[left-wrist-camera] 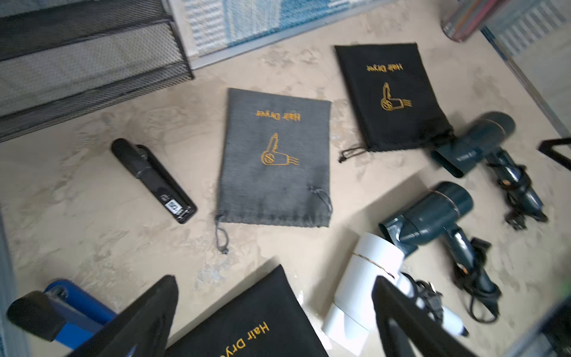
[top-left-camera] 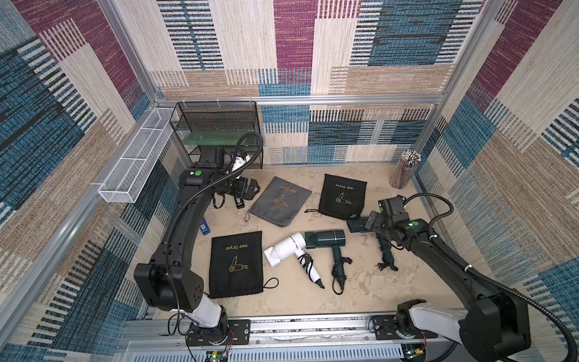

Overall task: Pack away hair dryers
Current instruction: Pick up the hair dryer from the center of the board.

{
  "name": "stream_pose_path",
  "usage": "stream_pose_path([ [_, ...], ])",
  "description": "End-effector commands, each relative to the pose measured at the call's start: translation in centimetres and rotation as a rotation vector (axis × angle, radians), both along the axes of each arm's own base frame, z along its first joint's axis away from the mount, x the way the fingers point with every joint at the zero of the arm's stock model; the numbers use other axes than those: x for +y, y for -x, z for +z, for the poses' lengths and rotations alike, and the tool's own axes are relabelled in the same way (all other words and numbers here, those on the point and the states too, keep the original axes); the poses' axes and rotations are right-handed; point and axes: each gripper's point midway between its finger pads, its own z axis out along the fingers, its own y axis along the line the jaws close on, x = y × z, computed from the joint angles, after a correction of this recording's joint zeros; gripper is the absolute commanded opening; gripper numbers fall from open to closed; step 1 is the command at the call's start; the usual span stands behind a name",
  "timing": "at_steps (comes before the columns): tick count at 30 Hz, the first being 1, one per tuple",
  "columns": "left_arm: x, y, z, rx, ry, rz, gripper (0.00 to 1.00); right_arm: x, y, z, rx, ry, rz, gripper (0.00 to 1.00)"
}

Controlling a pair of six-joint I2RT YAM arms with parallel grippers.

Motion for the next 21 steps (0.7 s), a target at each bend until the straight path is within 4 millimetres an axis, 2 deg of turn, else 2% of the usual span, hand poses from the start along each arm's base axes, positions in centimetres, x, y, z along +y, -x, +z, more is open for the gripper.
stream_pose_path([
  [1, -1.7, 2.2, -1.1, 0.1, -0.001, -0.092, 0.99, -1.6, 2.3, -1.1, 0.121, 0.047, -0.097, 0.99],
  [3, -2.5, 2.4, -1.3, 0.11, 0.001, -0.106, 0.98, -2.4, 2.6, -1.5, 0.158, 0.099, -0.1, 0.99],
  [5, -3.4, 3.1, -1.5, 0.121, 0.008, -0.137, 0.98, -2.4, 2.6, -2.9, 0.216, 0.104, -0.053, 1.0],
  [7, -4.0, 3.6, -1.7, 0.121, 0.002, -0.165, 0.98, -2.8, 2.9, -3.5, 0.249, 0.119, -0.07, 1.0],
  [10, -4.7, 3.8, -2.1, 0.133, -0.005, -0.182, 0.98, -1.6, 2.3, -4.3, 0.23, 0.034, -0.004, 1.0],
  [13, -4.8, 3.7, -2.1, 0.147, 0.0, -0.175, 0.98, -2.2, 2.3, -5.1, 0.254, 0.002, -0.019, 0.95],
  [17, -4.8, 3.7, -1.9, 0.151, -0.001, -0.17, 0.98, -1.8, 1.6, -5.8, 0.253, -0.077, 0.023, 0.95],
  [21, -4.7, 3.9, -1.8, 0.151, -0.002, -0.168, 0.98, -1.3, 1.8, -7.2, 0.316, -0.078, 0.054, 0.94],
])
